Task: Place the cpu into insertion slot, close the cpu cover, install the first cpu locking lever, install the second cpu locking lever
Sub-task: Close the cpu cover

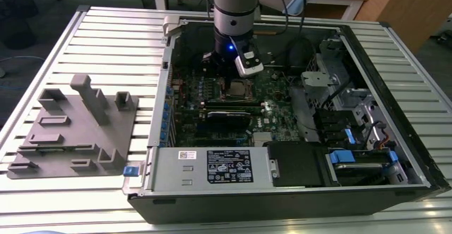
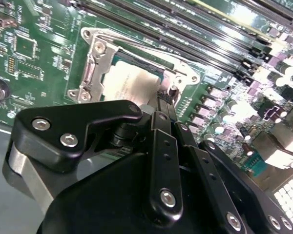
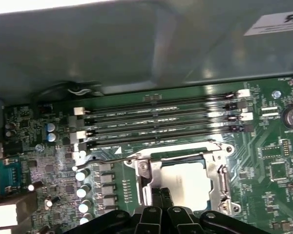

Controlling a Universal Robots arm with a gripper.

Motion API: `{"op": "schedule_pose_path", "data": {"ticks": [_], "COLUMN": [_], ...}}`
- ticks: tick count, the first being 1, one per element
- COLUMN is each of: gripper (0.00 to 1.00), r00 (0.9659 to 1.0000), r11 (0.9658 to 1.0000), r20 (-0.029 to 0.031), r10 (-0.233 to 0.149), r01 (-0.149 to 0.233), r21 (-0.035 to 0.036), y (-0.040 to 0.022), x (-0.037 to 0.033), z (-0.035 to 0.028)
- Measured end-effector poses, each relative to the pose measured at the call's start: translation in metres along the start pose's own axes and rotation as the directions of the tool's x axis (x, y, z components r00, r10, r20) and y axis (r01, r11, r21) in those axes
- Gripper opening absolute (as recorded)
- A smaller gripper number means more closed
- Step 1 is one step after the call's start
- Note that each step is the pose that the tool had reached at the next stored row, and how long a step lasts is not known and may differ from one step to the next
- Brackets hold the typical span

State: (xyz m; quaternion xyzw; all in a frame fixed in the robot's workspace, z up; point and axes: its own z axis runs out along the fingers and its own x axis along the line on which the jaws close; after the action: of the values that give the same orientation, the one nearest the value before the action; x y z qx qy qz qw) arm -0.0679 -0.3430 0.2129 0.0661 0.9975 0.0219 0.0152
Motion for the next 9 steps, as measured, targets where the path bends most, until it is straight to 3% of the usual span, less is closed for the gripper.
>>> {"op": "schedule_pose_path", "data": {"ticks": [9], "gripper": [0.11], "r00": [1.0], "r11": [1.0], "r20": [0.0001], "r10": [0.0], "r01": [0.0], "r21": [0.0003], "y": [-0.0008], "x": [0.0038], "z": [0.0053]}}
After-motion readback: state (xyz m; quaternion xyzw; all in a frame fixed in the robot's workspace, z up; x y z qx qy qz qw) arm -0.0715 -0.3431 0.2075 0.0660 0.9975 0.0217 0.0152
